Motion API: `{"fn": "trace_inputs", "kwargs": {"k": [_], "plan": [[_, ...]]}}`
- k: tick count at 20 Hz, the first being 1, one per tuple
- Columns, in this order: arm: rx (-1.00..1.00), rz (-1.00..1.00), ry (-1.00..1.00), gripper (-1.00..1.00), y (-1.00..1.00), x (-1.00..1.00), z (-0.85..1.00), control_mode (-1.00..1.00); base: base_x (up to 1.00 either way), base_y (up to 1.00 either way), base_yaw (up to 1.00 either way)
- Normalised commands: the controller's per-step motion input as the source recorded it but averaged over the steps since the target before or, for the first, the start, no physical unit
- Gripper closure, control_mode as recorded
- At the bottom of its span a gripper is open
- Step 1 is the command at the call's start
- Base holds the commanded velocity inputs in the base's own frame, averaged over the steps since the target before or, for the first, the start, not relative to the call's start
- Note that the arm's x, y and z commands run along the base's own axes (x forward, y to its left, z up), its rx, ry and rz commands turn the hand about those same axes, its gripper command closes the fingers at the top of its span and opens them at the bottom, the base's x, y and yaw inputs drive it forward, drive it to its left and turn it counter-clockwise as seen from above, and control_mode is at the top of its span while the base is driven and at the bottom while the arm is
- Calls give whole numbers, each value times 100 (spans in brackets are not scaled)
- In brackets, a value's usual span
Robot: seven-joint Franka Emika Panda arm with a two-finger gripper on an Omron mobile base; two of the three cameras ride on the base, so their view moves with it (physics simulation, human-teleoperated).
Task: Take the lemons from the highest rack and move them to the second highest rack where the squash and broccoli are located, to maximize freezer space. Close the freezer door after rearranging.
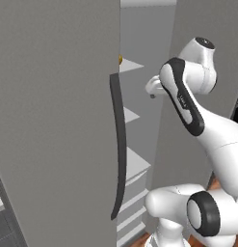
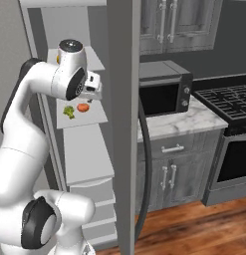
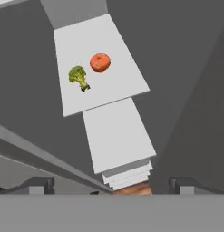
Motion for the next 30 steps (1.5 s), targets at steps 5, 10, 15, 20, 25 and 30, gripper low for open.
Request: {"fn": "trace_inputs", "kwargs": {"k": [5,10,15,20,25,30], "plan": [[0,-30,-3,-100,35,26,50,-100,0,0,0],[0,-29,-4,-100,20,34,13,-100,0,0,0],[24,-21,-24,-100,0,38,16,-100,0,0,0],[30,-15,-9,-100,0,35,34,-100,0,0,0],[15,-6,0,-100,2,34,29,-100,0,0,0],[14,-2,0,-100,11,33,31,-100,0,0,0]]}}
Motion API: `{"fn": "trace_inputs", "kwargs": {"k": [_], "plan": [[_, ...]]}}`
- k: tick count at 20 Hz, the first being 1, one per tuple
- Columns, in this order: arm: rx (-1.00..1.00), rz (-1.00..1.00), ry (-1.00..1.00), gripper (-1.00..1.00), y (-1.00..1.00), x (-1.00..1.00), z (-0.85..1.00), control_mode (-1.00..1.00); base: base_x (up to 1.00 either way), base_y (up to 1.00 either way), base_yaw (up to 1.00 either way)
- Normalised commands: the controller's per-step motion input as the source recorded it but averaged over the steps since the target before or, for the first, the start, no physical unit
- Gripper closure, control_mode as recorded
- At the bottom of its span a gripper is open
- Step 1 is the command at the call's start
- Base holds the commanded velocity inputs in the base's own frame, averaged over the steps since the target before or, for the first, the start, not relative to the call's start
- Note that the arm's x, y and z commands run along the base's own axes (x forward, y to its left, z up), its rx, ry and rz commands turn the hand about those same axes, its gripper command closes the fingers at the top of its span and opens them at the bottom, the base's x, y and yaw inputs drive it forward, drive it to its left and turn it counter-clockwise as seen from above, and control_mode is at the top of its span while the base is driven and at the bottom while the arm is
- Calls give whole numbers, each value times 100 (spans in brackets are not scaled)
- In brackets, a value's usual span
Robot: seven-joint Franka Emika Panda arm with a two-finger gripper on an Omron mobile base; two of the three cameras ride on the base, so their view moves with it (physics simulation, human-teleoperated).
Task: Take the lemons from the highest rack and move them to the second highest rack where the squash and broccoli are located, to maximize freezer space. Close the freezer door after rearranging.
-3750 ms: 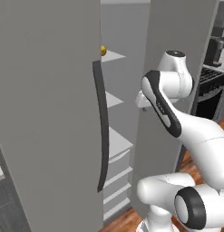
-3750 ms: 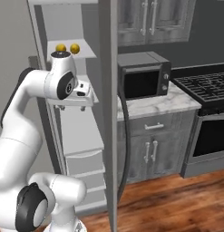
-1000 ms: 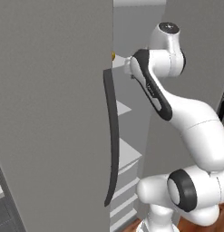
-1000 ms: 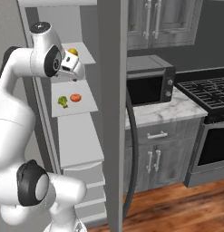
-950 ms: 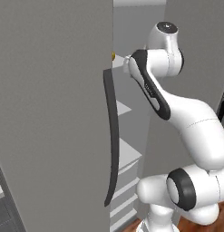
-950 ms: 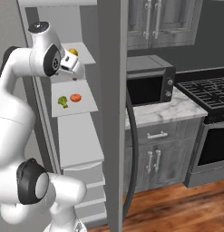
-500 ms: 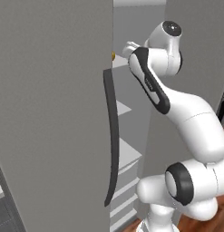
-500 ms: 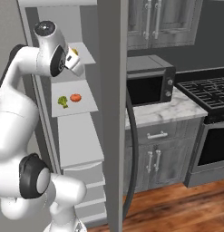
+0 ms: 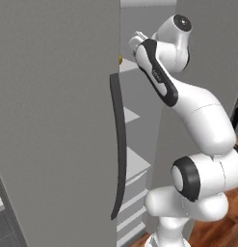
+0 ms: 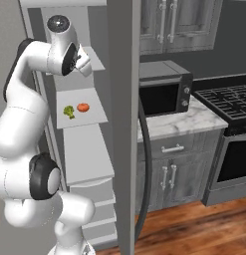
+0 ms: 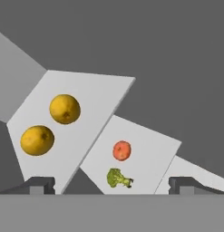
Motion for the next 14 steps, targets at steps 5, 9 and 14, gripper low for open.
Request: {"fn": "trace_inputs", "kwargs": {"k": [5,9,14], "plan": [[5,0,0,-100,21,28,5,-100,0,0,0],[0,0,0,-100,22,31,0,-100,0,0,0],[0,0,0,-100,16,31,-3,-100,0,0,0]]}}
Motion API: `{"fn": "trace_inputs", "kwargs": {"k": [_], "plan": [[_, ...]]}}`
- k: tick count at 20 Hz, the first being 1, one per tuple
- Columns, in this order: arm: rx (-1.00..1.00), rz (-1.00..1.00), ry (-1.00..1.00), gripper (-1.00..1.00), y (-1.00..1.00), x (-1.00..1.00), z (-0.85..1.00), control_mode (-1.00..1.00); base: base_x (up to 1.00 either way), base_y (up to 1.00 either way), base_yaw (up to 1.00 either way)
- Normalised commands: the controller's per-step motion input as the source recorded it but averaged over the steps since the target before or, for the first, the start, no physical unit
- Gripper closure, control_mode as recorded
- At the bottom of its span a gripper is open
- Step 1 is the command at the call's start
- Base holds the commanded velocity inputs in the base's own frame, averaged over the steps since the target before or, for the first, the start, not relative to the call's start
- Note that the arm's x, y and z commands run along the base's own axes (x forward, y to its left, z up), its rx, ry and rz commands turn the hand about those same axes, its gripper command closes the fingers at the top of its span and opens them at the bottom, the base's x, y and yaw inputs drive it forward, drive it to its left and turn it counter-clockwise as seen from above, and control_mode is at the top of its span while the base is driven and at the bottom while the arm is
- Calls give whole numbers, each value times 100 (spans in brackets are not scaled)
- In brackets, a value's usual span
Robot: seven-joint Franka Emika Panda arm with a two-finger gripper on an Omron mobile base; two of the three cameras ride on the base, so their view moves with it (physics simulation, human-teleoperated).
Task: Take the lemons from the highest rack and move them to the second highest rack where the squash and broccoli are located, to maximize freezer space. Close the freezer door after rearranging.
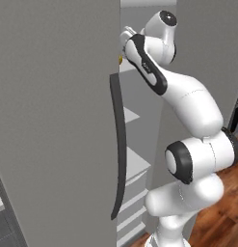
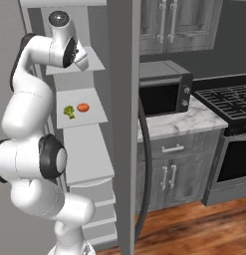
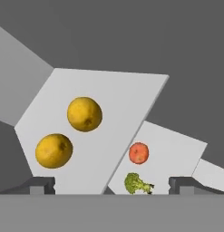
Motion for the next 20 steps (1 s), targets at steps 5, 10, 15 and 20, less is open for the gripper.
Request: {"fn": "trace_inputs", "kwargs": {"k": [5,10,15,20], "plan": [[1,0,0,-100,12,33,-1,-100,0,0,0],[0,0,2,-100,12,31,-6,-100,0,0,0],[1,1,14,-100,0,39,-11,-100,0,0,0],[0,2,15,-100,0,43,-15,-100,0,0,0]]}}
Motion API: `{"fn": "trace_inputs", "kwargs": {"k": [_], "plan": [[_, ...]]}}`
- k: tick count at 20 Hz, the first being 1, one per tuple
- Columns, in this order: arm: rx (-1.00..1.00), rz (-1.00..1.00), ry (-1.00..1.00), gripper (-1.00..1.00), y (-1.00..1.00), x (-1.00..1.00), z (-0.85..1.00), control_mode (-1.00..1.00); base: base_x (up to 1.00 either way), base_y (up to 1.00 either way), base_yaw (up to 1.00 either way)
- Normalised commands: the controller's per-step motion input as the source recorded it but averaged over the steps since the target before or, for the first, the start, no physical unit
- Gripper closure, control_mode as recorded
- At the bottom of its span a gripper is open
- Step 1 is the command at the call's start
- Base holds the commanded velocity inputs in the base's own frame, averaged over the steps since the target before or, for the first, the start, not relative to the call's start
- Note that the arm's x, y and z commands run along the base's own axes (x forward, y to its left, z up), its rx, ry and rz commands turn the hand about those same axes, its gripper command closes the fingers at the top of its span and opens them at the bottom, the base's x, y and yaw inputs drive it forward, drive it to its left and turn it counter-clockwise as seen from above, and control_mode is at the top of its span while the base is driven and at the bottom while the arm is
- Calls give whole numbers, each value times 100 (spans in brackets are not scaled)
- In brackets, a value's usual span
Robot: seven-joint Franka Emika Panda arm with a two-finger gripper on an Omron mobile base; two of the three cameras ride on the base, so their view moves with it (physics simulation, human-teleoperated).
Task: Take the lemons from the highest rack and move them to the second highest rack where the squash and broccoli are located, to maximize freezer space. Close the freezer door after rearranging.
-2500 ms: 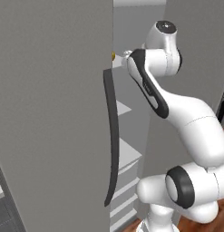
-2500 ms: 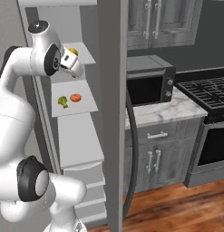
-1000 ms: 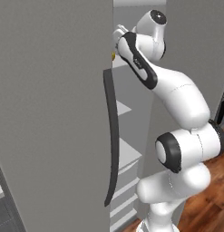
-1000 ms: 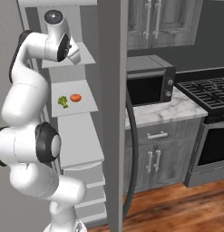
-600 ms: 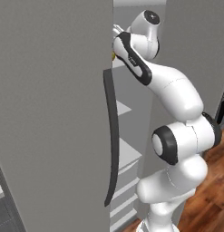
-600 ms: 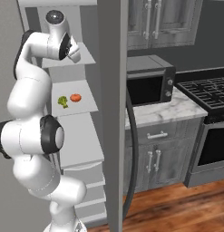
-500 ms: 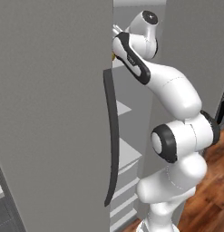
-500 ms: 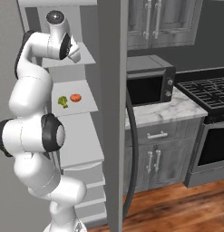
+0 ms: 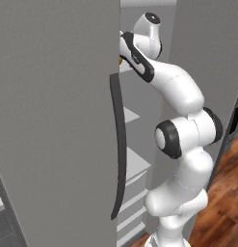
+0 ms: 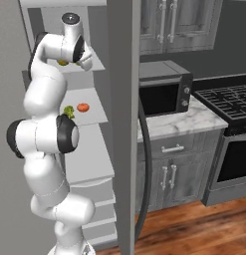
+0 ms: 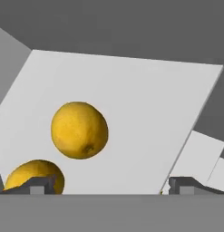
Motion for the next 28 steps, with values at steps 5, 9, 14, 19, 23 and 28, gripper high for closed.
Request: {"fn": "trace_inputs", "kwargs": {"k": [5,9,14,19,23,28], "plan": [[8,0,4,-100,1,46,-4,-100,0,0,0],[4,0,0,-100,10,36,0,-100,0,0,0],[0,0,5,-100,18,31,-4,-100,0,0,0],[0,0,9,-100,12,9,-9,-100,0,0,0],[0,0,11,100,7,1,-15,-100,0,0,0],[0,0,6,100,12,1,-20,-100,0,0,0]]}}
